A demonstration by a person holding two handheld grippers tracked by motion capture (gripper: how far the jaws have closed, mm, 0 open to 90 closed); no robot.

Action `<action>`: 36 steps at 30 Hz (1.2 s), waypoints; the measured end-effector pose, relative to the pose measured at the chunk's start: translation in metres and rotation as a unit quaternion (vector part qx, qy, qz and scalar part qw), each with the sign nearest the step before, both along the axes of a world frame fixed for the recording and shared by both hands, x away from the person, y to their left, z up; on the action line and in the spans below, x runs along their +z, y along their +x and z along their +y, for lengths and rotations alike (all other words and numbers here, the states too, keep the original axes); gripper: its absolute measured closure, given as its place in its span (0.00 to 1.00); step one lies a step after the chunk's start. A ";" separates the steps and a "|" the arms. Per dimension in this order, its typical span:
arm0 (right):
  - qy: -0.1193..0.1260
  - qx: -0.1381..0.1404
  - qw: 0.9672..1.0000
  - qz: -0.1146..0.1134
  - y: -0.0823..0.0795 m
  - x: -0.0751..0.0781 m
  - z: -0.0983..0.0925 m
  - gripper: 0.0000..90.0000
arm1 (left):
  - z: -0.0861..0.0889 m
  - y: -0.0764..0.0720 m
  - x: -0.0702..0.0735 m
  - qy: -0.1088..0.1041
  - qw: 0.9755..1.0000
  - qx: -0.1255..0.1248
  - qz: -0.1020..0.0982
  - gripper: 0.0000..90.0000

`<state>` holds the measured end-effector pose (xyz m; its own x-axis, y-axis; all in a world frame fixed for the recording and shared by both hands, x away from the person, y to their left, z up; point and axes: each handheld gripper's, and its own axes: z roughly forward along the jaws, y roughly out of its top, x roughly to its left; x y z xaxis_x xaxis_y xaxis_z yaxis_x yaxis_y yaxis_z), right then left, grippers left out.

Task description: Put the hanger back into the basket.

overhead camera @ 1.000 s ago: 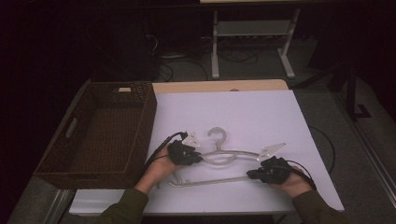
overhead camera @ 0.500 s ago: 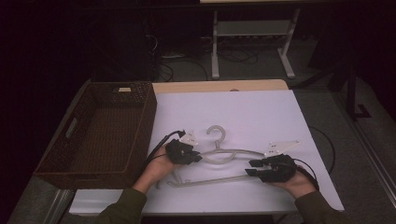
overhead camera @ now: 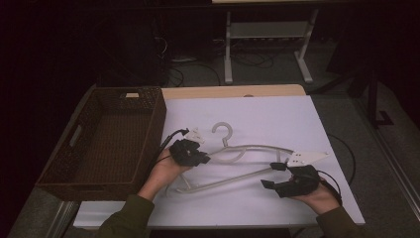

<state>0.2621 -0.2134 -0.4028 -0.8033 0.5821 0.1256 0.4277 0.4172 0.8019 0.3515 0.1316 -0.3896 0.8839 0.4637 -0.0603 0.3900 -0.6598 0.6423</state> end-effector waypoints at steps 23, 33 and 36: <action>0.020 -0.063 0.997 -0.034 -0.004 0.000 -0.016 0.12 | 0.030 0.017 0.084 -0.002 0.997 0.067 -0.033 0.91; 0.024 -0.086 0.995 -0.044 -0.004 0.000 -0.019 0.04 | 0.064 0.024 0.120 -0.007 0.994 0.102 -0.046 0.91; 0.023 -0.086 0.995 -0.043 -0.003 -0.001 -0.019 0.04 | 0.078 0.026 0.131 -0.010 0.992 0.113 -0.053 0.91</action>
